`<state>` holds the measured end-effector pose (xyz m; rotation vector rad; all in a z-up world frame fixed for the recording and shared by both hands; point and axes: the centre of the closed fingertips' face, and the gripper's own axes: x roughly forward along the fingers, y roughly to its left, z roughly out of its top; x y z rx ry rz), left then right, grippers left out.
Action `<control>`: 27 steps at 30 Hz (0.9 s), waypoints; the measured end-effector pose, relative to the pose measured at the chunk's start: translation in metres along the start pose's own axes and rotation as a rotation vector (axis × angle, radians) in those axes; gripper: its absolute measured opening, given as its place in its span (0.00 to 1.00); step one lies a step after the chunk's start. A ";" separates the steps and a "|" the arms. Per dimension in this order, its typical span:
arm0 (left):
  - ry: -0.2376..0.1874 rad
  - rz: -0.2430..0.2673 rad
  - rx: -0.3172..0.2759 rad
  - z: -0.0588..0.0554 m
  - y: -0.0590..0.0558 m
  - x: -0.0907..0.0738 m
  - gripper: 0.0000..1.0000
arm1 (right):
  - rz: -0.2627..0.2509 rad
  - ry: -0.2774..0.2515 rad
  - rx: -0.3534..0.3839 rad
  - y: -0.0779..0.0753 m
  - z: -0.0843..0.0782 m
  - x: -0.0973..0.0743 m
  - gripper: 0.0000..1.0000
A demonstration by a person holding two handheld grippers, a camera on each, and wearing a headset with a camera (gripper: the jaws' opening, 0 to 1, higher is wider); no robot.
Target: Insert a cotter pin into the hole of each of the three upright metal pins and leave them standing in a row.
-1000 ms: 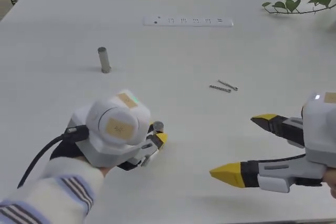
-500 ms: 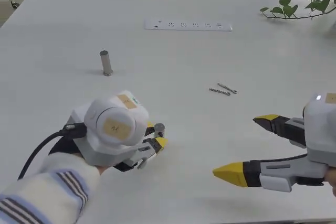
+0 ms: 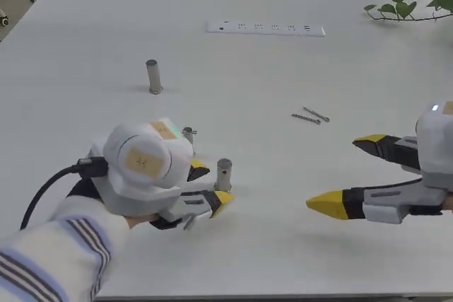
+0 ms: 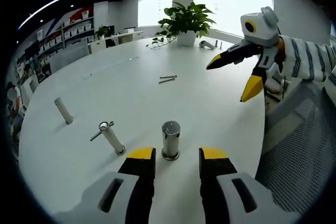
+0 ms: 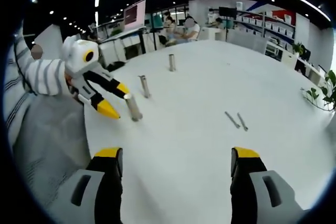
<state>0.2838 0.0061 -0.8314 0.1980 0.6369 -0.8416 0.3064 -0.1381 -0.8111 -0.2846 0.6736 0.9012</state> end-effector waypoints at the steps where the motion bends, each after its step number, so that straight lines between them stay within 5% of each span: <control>1: -0.005 -0.001 -0.002 0.000 0.000 -0.001 0.34 | 0.001 0.007 -0.008 -0.002 0.000 0.001 0.85; 21: -0.028 -0.047 -0.004 0.001 -0.004 -0.019 0.54 | 0.067 0.088 -0.116 -0.034 0.010 0.019 0.80; 27: -0.004 -0.047 -0.022 -0.013 -0.006 -0.026 0.56 | 0.084 0.110 -0.127 -0.043 0.013 0.027 0.78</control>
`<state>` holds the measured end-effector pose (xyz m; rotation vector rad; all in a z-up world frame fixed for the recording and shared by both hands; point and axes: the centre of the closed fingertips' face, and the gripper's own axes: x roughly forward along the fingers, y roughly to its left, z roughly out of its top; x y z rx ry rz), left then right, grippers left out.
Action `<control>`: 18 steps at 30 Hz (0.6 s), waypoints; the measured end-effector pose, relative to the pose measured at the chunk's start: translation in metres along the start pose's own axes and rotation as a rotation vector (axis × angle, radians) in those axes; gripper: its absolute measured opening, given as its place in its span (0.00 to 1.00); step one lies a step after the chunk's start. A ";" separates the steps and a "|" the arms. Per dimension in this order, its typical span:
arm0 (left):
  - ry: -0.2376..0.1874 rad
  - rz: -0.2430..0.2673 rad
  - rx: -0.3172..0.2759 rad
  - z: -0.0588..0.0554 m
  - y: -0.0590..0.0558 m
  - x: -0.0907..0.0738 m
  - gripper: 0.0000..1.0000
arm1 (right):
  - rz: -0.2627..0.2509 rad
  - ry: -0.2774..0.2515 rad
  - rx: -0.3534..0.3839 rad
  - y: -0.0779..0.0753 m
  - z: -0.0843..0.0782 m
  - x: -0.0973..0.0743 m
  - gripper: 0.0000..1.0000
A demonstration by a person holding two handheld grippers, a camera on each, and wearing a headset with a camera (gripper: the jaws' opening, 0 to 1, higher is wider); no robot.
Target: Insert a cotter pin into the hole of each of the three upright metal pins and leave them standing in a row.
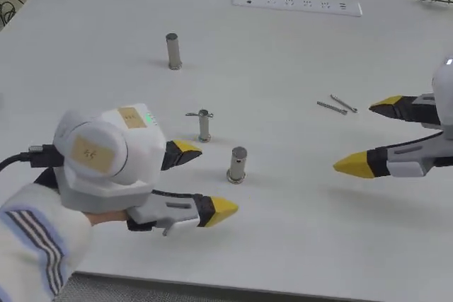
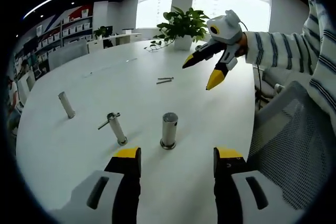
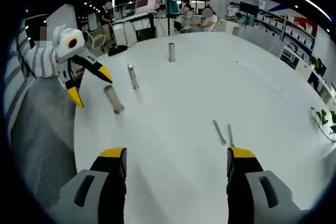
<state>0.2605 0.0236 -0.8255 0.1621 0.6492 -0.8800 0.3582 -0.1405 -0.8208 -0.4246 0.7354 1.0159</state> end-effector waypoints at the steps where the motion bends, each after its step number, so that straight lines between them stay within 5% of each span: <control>1: 0.001 0.000 -0.010 -0.002 -0.002 -0.002 0.57 | 0.002 0.003 -0.005 -0.002 0.001 0.001 0.78; 7: 0.075 -0.009 -0.017 -0.017 -0.006 -0.009 0.64 | 0.027 0.026 -0.024 -0.008 0.004 0.006 0.73; 18: 0.004 0.042 0.002 -0.004 0.003 -0.018 0.73 | 0.063 0.078 -0.076 -0.024 0.008 0.013 0.71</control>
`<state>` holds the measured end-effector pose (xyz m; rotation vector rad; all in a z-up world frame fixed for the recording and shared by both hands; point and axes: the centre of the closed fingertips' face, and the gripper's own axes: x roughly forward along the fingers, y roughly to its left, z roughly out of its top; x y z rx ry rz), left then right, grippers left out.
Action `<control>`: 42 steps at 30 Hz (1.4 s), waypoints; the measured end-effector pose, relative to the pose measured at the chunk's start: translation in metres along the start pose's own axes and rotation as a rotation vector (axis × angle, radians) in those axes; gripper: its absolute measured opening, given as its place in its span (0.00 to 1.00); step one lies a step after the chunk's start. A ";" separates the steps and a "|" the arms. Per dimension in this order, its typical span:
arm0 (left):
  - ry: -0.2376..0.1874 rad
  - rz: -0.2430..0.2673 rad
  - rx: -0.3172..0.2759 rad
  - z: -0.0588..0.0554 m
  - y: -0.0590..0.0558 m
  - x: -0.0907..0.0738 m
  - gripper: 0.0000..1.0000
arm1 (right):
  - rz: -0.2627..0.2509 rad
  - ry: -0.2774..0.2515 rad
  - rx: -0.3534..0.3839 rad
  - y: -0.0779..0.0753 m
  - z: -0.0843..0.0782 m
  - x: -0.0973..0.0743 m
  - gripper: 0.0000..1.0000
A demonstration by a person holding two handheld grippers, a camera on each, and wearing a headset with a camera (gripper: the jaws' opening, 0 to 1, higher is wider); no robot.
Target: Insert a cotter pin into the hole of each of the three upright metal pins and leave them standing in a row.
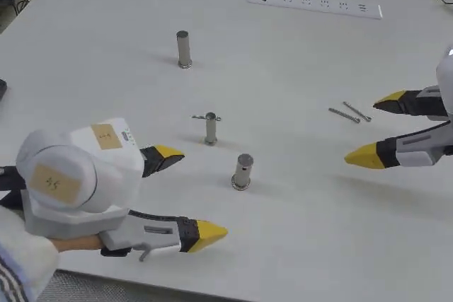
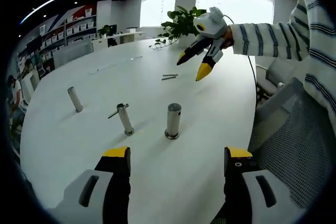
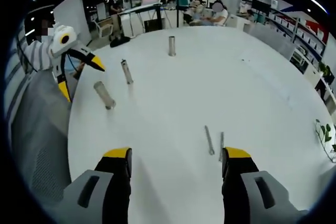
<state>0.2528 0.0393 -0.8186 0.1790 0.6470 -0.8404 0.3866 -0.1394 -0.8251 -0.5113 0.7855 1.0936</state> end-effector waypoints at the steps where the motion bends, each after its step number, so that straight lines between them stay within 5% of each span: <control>1: 0.002 -0.009 -0.003 0.000 -0.001 0.000 0.75 | 0.002 0.005 -0.004 -0.001 0.000 0.000 0.70; 18: 0.005 -0.018 -0.032 -0.006 0.003 -0.009 0.87 | 0.058 0.071 -0.054 -0.022 0.000 0.015 0.53; 42: 0.040 0.011 -0.046 -0.019 0.007 -0.015 0.84 | 0.105 0.151 -0.051 -0.037 -0.009 0.042 0.32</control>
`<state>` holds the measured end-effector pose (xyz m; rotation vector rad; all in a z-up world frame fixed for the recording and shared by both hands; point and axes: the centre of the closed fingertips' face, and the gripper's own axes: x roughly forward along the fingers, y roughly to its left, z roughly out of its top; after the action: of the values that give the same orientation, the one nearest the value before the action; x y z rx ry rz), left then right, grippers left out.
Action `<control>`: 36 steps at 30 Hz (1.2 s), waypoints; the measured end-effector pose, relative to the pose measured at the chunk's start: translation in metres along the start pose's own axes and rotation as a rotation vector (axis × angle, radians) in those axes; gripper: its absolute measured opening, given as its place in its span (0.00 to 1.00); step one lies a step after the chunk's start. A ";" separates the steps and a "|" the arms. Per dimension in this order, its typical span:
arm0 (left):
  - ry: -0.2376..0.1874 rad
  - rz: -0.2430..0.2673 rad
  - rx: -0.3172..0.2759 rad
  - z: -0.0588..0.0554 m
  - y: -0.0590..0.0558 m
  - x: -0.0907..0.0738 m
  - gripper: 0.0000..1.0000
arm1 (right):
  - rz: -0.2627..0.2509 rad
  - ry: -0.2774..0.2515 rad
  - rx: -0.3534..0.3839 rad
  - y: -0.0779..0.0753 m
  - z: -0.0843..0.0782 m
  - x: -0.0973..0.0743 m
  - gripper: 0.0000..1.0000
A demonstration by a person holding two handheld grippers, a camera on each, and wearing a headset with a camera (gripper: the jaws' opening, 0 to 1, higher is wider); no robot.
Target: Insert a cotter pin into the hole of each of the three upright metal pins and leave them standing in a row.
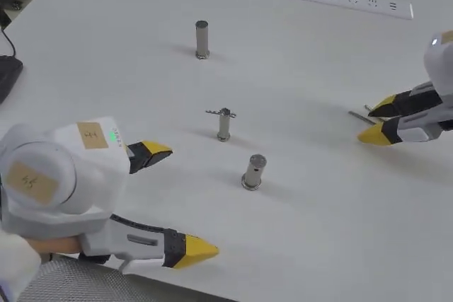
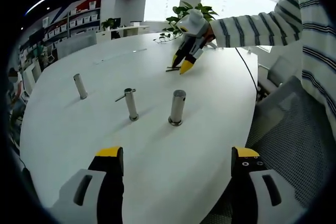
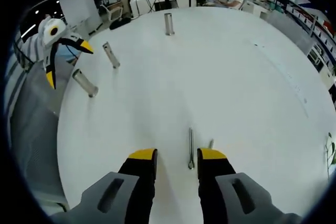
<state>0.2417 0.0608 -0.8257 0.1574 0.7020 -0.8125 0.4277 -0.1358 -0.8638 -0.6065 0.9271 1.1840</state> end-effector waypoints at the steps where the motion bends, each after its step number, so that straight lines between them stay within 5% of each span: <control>1: 0.000 0.001 0.000 0.000 0.000 0.000 0.84 | -0.001 0.002 0.002 0.000 0.000 0.001 0.32; 12: -0.002 0.038 -0.002 -0.002 0.004 -0.002 0.83 | -0.034 0.060 -0.079 -0.006 -0.003 0.001 0.23; 22: 0.001 0.058 -0.001 -0.004 0.006 -0.005 0.79 | -0.044 0.128 -0.069 -0.007 -0.001 0.002 0.18; 36: -0.009 0.076 -0.029 -0.002 0.002 -0.008 0.77 | -0.023 0.200 -0.168 -0.006 -0.002 0.004 0.09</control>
<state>0.2379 0.0675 -0.8220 0.1532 0.6947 -0.7300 0.4337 -0.1370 -0.8690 -0.8812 0.9915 1.2030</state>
